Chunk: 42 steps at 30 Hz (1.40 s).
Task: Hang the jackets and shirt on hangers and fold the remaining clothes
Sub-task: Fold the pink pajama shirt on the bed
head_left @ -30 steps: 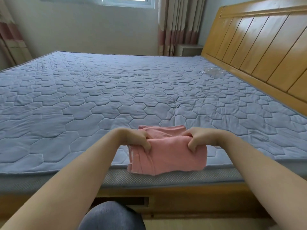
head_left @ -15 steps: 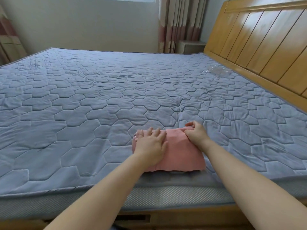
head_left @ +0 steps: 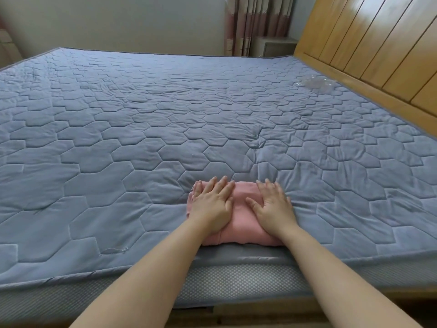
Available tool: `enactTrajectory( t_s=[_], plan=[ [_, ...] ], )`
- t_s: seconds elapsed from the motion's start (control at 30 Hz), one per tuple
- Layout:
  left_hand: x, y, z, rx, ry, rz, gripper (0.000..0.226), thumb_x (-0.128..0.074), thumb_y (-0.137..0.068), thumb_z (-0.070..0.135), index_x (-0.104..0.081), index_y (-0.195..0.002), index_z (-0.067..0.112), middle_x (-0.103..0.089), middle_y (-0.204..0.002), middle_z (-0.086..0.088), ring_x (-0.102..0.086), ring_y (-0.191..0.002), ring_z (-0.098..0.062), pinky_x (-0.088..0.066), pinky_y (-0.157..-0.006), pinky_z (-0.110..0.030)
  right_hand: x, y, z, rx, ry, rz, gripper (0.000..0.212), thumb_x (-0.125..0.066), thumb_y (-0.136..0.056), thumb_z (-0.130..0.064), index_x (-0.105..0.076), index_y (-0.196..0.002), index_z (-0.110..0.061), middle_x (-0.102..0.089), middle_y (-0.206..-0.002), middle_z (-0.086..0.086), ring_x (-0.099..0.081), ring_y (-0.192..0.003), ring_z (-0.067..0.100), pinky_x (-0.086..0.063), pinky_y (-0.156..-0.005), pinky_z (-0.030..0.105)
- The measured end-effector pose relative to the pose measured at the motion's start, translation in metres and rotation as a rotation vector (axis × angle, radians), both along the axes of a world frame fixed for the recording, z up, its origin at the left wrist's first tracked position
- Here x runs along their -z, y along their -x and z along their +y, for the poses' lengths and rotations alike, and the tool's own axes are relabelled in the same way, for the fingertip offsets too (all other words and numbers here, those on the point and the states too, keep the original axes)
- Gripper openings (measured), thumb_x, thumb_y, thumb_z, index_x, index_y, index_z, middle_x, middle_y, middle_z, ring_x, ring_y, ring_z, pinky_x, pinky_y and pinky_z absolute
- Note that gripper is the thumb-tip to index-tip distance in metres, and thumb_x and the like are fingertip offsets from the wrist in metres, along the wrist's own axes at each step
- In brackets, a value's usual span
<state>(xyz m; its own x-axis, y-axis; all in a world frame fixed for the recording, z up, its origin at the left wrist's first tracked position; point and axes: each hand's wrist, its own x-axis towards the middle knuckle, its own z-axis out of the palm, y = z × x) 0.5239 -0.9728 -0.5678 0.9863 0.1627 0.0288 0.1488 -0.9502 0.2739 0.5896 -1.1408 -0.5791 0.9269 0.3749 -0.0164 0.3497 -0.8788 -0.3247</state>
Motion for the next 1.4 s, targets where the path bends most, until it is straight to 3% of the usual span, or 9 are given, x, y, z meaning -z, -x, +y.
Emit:
enactTrajectory(
  t_s=[0.13,0.27,0.37,0.53,0.73,0.87,1.07,1.2,1.4],
  plan=[
    [0.012,0.012,0.006,-0.329,0.292,-0.08,0.061,-0.041,-0.096,0.05,-0.02,-0.15,0.033,-0.011,-0.159,-0.002,-0.007,-0.146,-0.023,-0.012,-0.115,-0.045,0.009,-0.004,-0.015,0.209,-0.427,0.196,0.069,-0.051,-0.094,-0.044,-0.025,-0.149,-0.01,-0.03,-0.152,0.013,-0.03,-0.139,0.027,-0.024,-0.115,0.036],
    [0.007,0.023,0.012,-0.603,0.683,-0.071,0.093,-0.067,-0.076,0.06,-0.032,-0.145,0.01,-0.044,-0.141,-0.017,-0.04,-0.131,-0.032,-0.032,-0.108,-0.037,0.002,-0.001,-0.033,0.4,-0.525,0.341,0.062,-0.064,-0.084,-0.05,-0.057,-0.117,0.002,-0.062,-0.116,0.015,-0.058,-0.111,0.03,-0.044,-0.089,0.031],
    [-0.007,0.023,0.029,-0.556,0.76,0.078,0.076,-0.067,-0.077,0.06,-0.055,-0.13,0.007,-0.058,-0.131,-0.01,-0.053,-0.122,-0.026,-0.04,-0.097,-0.029,-0.01,0.0,-0.037,0.435,-0.584,0.511,0.077,-0.063,-0.078,-0.063,-0.062,-0.115,0.004,-0.065,-0.113,0.015,-0.061,-0.105,0.029,-0.047,-0.084,0.03],
    [-0.017,0.006,0.053,-0.525,0.837,0.331,0.093,-0.075,-0.064,0.064,-0.049,-0.131,0.004,-0.058,-0.113,-0.008,-0.059,-0.1,-0.027,-0.049,-0.085,-0.032,-0.02,-0.003,-0.032,0.46,-0.824,0.702,0.066,-0.065,-0.081,-0.056,-0.06,-0.117,0.0,-0.067,-0.106,0.012,-0.065,-0.092,0.024,-0.053,-0.077,0.03],
    [0.003,-0.008,0.072,-0.539,1.018,0.406,0.064,-0.081,-0.065,0.053,-0.06,-0.109,0.012,-0.066,-0.099,-0.004,-0.063,-0.089,-0.021,-0.052,-0.08,-0.031,-0.002,-0.003,-0.012,0.448,-0.989,0.726,0.037,-0.06,-0.091,-0.037,-0.061,-0.112,-0.007,-0.066,-0.102,0.008,-0.062,-0.095,0.021,-0.05,-0.078,0.026],
    [-0.005,-0.006,0.05,-0.575,1.018,0.302,0.066,-0.077,-0.072,0.05,-0.059,-0.122,0.012,-0.064,-0.115,-0.006,-0.061,-0.103,-0.024,-0.049,-0.093,-0.035,-0.019,-0.004,0.002,0.631,-0.837,0.67,0.044,-0.061,-0.092,-0.031,-0.059,-0.12,0.003,-0.064,-0.113,0.016,-0.061,-0.104,0.028,-0.048,-0.081,0.03],
    [-0.099,0.007,0.023,-0.625,1.1,0.299,0.041,-0.079,-0.072,0.044,-0.063,-0.1,0.019,-0.066,-0.1,-0.002,-0.062,-0.094,-0.022,-0.05,-0.083,-0.032,-0.11,0.013,-0.019,0.784,-0.802,0.833,0.049,-0.064,-0.09,-0.032,-0.058,-0.119,0.007,-0.063,-0.118,0.012,-0.062,-0.104,0.026,-0.049,-0.093,0.034],
    [-0.19,-0.004,-0.007,-0.488,1.212,0.361,0.032,-0.081,-0.074,0.032,-0.067,-0.099,0.018,-0.069,-0.093,-0.004,-0.065,-0.085,-0.019,-0.053,-0.075,-0.03,-0.208,0.041,-0.061,0.899,-0.946,0.93,0.034,-0.06,-0.094,-0.026,-0.061,-0.109,0.004,-0.065,-0.095,0.015,-0.063,-0.077,0.022,-0.053,-0.069,0.031],
    [-0.373,-0.026,-0.08,-0.219,1.146,0.564,0.036,-0.083,-0.069,0.034,-0.069,-0.098,0.017,-0.07,-0.093,-0.006,-0.066,-0.081,-0.019,-0.05,-0.063,-0.027,-0.386,0.097,-0.138,1.136,-1.135,0.861,0.032,-0.061,-0.092,-0.029,-0.063,-0.108,-0.001,-0.068,-0.102,0.014,-0.064,-0.086,0.025,-0.052,-0.074,0.035]
  ],
)
